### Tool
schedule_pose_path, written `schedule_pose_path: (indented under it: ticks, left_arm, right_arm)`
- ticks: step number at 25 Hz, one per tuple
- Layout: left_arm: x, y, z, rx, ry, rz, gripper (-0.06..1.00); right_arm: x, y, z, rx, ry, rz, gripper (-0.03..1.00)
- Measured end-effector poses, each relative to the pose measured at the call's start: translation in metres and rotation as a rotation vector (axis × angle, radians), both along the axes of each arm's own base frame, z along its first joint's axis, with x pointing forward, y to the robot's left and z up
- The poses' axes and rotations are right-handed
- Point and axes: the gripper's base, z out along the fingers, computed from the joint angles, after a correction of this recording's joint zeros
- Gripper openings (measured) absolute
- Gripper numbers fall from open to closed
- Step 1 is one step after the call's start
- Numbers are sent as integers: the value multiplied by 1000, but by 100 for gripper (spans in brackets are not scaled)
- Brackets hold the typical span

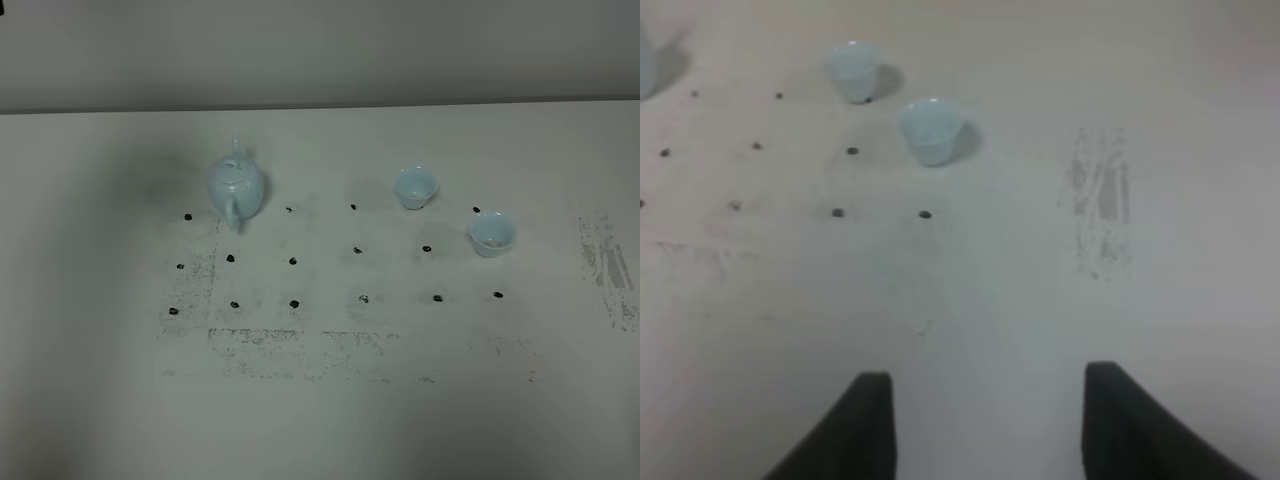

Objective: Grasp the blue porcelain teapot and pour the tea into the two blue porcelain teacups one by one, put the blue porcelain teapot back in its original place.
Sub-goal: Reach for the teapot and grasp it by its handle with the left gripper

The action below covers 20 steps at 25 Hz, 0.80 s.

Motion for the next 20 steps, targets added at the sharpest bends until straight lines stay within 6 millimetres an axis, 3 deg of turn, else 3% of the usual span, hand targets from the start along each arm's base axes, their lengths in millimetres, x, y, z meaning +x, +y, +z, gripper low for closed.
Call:
schedule_pose_path:
  ticks: [20]
  left_arm:
    - [2, 1, 2, 39, -46, -13, 69]
  right_arm:
    - [1, 6, 1, 45, -8, -33, 45]
